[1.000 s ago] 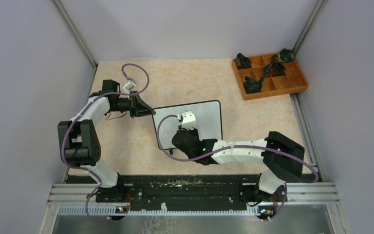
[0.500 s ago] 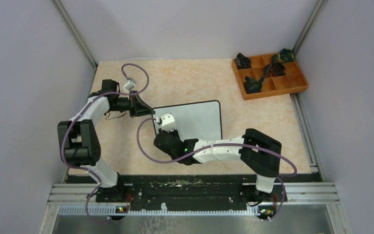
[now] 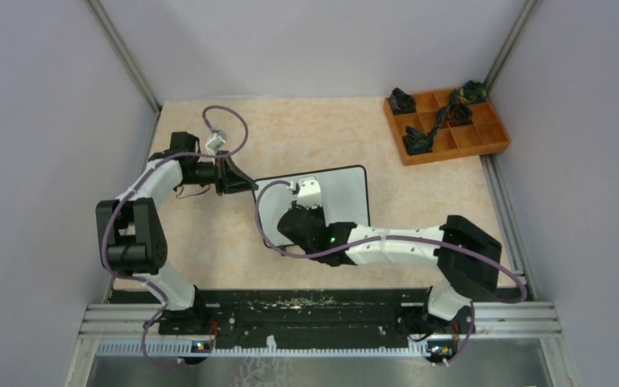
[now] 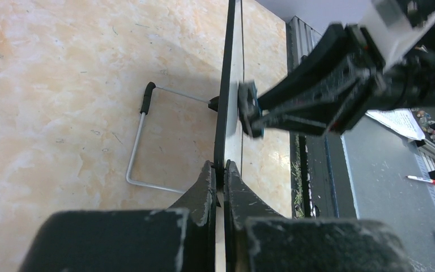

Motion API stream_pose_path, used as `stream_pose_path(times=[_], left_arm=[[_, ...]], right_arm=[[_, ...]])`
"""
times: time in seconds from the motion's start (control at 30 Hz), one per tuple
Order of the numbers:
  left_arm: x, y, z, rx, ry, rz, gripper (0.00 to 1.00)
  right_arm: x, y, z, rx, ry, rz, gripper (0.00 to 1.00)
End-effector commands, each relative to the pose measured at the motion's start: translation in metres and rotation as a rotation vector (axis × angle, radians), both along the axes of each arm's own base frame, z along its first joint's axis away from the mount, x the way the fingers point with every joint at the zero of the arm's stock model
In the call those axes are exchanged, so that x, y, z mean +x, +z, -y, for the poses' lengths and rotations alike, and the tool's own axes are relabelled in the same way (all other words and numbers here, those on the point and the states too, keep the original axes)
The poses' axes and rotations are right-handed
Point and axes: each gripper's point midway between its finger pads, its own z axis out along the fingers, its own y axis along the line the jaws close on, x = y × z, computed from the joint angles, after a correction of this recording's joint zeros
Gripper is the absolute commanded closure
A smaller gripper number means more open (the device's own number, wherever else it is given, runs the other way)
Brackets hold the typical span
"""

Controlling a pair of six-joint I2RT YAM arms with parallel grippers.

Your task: Erase the whiteboard

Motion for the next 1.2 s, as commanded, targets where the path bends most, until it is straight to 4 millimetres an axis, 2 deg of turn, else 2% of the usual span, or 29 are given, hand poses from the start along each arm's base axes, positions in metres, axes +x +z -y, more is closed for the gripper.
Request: stream_pose_path(times=[0.0, 0.13, 0.27, 0.4, 0.5, 0.73, 0.83, 0.97, 1.07, 1.17], left_arm=[[-0.004, -0.018, 0.002, 0.055, -0.011, -0.012, 1.00], [-0.004, -0.019, 0.002, 0.057, -0.013, -0.015, 1.00], [-0.008, -0.019, 0.003, 0.062, -0.015, -0.039, 1.00], [-0.009, -0.018, 0.004, 0.062, -0.018, -0.037, 1.00], [-0.009, -0.019, 0.004, 0.063, -0.019, -0.038, 1.00], [-0.010, -0.018, 0.005, 0.065, -0.021, -0.037, 1.00], [-0.010, -0.019, 0.004, 0.065, -0.020, -0.037, 1.00], [-0.010, -0.019, 0.004, 0.068, -0.020, -0.038, 1.00], [-0.010, -0.020, 0.004, 0.069, -0.019, -0.038, 1.00], [-0.010, -0.020, 0.004, 0.071, -0.019, -0.040, 1.00]], right_arm=[[0.016, 0.030, 0.042, 0.006, -0.125, 0.067, 1.00], [0.017, 0.034, 0.027, 0.023, -0.079, 0.058, 1.00], [0.018, 0.033, -0.006, 0.029, -0.013, 0.051, 1.00], [0.017, 0.020, -0.041, 0.010, 0.057, 0.032, 1.00], [0.014, 0.019, -0.066, 0.021, 0.113, 0.026, 1.00], [0.003, 0.008, -0.109, 0.032, 0.197, -0.002, 1.00], [0.001, 0.001, -0.116, 0.031, 0.207, -0.018, 1.00], [0.001, -0.003, -0.116, 0.032, 0.204, -0.030, 1.00], [0.002, -0.002, -0.104, 0.021, 0.167, -0.028, 1.00], [0.003, 0.000, -0.083, -0.003, 0.117, -0.022, 1.00]])
